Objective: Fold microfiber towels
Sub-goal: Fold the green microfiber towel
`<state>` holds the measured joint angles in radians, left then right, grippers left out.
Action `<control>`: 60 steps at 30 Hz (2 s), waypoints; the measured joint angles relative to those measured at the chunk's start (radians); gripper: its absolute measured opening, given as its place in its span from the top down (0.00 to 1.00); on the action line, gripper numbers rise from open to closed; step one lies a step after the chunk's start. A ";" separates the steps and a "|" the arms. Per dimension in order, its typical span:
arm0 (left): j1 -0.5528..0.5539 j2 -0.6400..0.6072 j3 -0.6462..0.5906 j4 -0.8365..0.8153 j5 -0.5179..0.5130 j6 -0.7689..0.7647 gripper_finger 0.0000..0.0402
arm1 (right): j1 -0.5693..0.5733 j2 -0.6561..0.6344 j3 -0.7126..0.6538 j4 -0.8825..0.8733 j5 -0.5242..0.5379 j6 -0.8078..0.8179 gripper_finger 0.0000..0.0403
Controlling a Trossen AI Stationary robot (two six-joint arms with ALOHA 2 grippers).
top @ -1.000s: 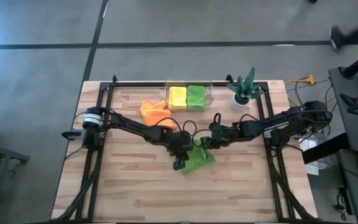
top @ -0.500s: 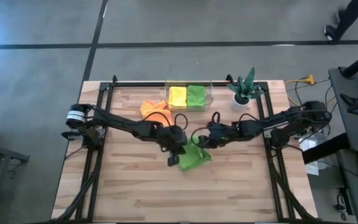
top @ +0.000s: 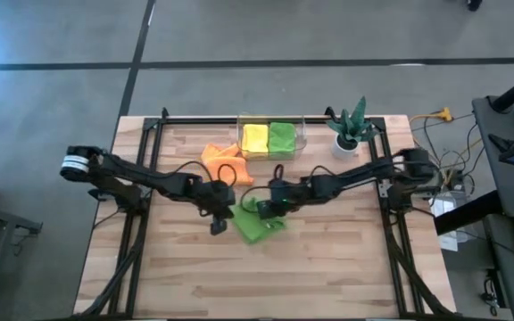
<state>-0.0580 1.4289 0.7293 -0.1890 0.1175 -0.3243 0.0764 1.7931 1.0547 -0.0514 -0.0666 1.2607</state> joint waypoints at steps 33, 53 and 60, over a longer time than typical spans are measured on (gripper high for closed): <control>-0.043 -0.243 -0.232 0.063 -0.006 -0.168 1.00 | -0.011 0.387 0.561 -0.080 -0.089 -0.081 0.98; -0.042 -0.497 -0.244 -0.182 -0.130 -0.169 1.00 | 0.000 0.388 0.560 -0.063 -0.089 -0.138 0.97; -0.042 -0.450 -0.245 -0.186 -0.132 -0.168 1.00 | 0.002 0.394 0.560 -0.062 -0.090 -0.163 0.85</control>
<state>-0.1001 0.9790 0.4841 -0.3747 -0.0147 -0.4927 0.0784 2.1866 1.6142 -0.1131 -0.1566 1.0975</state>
